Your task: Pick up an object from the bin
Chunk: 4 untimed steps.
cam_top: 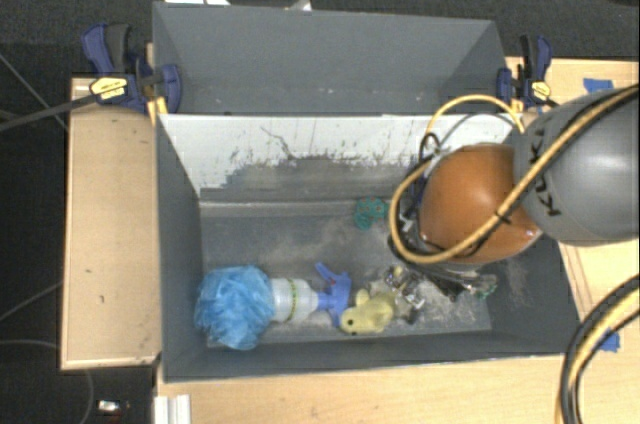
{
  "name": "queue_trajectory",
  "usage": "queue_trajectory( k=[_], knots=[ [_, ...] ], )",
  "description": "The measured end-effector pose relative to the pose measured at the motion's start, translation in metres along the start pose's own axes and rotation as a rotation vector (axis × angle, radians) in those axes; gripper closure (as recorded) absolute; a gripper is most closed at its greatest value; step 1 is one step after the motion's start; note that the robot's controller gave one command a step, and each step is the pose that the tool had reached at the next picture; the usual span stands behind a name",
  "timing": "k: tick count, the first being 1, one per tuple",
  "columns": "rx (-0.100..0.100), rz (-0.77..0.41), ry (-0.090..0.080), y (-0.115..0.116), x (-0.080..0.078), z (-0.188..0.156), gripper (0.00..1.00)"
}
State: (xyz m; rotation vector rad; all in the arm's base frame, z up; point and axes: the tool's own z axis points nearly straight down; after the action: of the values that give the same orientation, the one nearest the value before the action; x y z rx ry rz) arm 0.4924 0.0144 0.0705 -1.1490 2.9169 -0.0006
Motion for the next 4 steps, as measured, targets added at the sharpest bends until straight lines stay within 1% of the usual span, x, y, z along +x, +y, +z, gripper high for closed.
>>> queue_trajectory(
  k=[1,2,3,4],
  knots=[
    [0.0,0.0,0.0,0.0,0.0,0.0,1.0],
    [-0.004,-0.041,0.004,0.004,-0.004,-0.055,1.0],
    [-0.001,-0.015,-0.001,0.011,-0.01,-0.094,1.0],
    [-0.002,-0.28,0.001,0.018,-0.016,-0.077,1.0]
  ],
)
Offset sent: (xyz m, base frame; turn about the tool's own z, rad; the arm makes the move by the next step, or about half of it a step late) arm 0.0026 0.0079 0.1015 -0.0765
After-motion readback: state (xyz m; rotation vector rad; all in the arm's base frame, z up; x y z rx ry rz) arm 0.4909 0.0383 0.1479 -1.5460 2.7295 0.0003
